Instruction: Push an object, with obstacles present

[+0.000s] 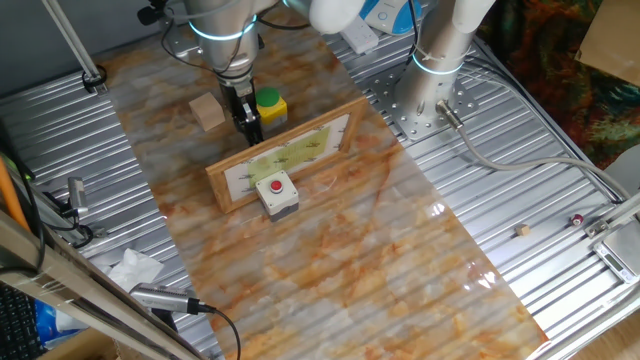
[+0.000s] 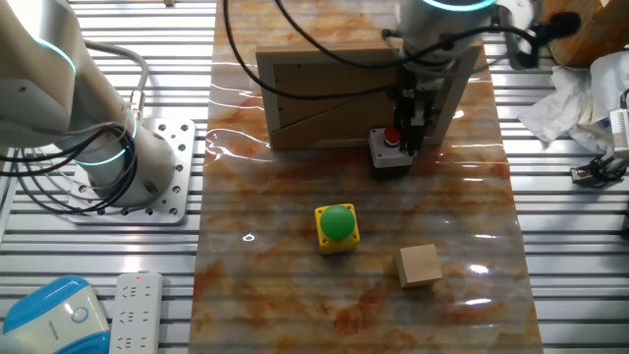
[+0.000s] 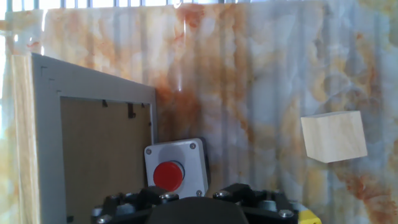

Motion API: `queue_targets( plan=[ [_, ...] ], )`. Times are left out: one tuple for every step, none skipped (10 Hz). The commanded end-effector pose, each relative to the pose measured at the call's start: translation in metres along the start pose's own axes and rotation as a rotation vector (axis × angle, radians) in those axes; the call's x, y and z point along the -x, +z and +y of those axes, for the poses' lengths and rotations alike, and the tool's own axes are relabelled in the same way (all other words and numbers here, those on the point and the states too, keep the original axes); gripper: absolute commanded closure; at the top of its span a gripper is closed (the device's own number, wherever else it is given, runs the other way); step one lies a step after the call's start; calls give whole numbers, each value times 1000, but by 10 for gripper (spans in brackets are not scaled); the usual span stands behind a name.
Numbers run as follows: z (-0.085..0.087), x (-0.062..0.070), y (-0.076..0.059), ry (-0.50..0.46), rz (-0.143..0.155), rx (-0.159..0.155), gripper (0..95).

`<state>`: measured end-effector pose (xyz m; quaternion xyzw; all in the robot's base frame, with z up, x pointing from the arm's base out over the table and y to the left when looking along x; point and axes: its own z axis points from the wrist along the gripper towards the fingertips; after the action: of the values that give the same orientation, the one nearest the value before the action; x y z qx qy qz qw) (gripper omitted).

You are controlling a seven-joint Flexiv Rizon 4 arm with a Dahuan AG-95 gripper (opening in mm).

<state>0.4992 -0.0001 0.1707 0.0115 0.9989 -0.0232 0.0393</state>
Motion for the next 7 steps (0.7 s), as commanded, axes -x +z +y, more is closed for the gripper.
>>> queue_targets(
  plan=[
    [0,1,0,8,-18,-13,950],
    [0,0,0,8,-18,-12,950],
    [-1,0,-1,8,-18,-12,950],
    [-1,0,-1,8,-16,-11,950],
    [-3,0,-1,6,-15,-11,950],
    [-4,-1,-2,4,-13,-11,950],
    [-6,-1,-2,2,-9,-11,950]
  ],
)
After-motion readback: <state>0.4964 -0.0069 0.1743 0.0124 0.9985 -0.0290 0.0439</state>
